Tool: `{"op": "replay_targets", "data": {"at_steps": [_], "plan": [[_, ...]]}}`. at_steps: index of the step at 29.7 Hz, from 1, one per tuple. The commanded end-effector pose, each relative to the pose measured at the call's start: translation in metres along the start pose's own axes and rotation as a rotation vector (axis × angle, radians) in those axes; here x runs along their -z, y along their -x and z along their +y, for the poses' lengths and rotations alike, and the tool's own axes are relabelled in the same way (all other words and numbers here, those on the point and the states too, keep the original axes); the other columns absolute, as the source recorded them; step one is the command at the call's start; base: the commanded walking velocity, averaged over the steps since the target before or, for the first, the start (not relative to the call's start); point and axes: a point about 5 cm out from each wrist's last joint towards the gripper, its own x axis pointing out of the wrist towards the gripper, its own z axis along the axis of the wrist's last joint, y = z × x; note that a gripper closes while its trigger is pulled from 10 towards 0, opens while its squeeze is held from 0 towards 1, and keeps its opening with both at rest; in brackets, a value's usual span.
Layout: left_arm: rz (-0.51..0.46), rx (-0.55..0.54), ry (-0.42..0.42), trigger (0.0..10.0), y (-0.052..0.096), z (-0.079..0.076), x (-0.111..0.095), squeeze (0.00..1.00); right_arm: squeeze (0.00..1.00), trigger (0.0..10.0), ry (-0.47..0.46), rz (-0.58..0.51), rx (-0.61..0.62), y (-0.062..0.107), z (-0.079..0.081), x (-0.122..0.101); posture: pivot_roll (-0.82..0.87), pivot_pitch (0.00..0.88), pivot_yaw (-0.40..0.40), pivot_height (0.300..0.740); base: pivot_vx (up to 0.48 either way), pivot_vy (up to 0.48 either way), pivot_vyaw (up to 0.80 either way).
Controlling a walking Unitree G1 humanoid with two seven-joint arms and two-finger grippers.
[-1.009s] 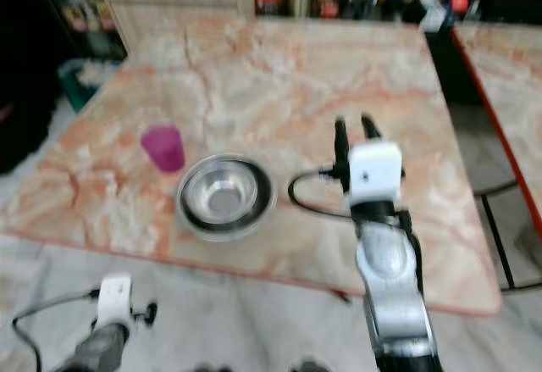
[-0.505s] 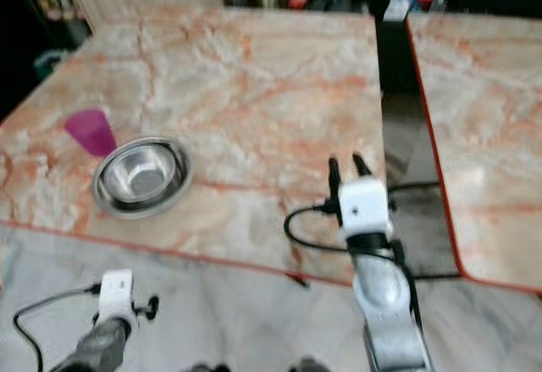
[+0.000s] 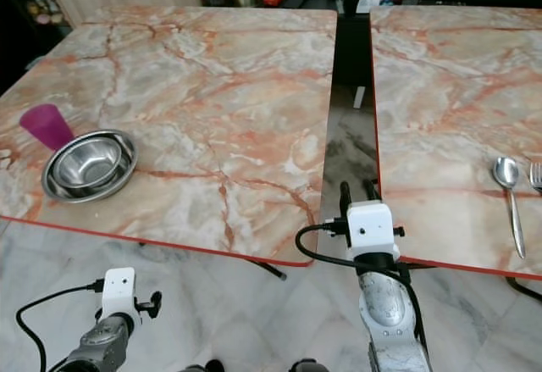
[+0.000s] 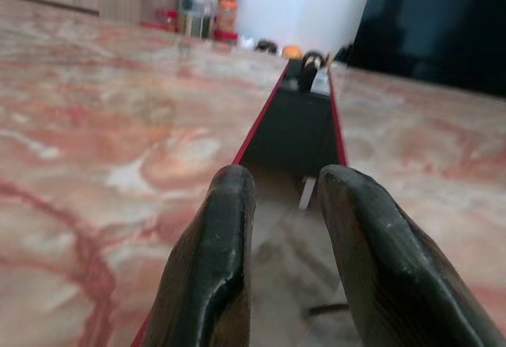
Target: Setting the table
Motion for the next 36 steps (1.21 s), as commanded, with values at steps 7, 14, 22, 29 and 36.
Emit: {"op": "replay_targets", "data": {"at_steps": [7,14,22,29,36], "plan": [[0.027,-0.014,-0.011,10.0,0.001,0.006,0.006,0.0,0.0,10.0,-0.04,0.1,-0.007,0.011,0.006,0.027,-0.12,0.171,0.074,0.74,0.0,0.0,0.0],[0.025,-0.012,-0.01,10.0,0.001,0.006,0.006,0.0,0.0,10.0,-0.039,0.132,-0.008,0.017,0.008,0.037,-0.12,0.172,0.075,0.74,0.0,0.0,0.0],[0.023,-0.01,-0.013,10.0,0.001,0.006,0.005,0.0,0.0,10.0,-0.001,0.149,0.085,0.024,-0.002,0.045,-0.12,0.174,0.078,0.74,0.0,0.0,0.0],[0.022,-0.009,-0.014,10.0,0.001,0.006,0.005,0.0,0.0,10.0,-0.014,0.19,0.119,0.03,-0.006,0.056,-0.12,0.172,0.076,0.74,0.0,0.0,0.0],[0.022,-0.008,-0.016,10.0,0.001,0.006,0.005,0.0,0.0,10.0,-0.033,0.249,0.076,0.037,0.002,0.07,-0.12,0.174,0.076,0.74,0.0,0.0,0.0]]}}
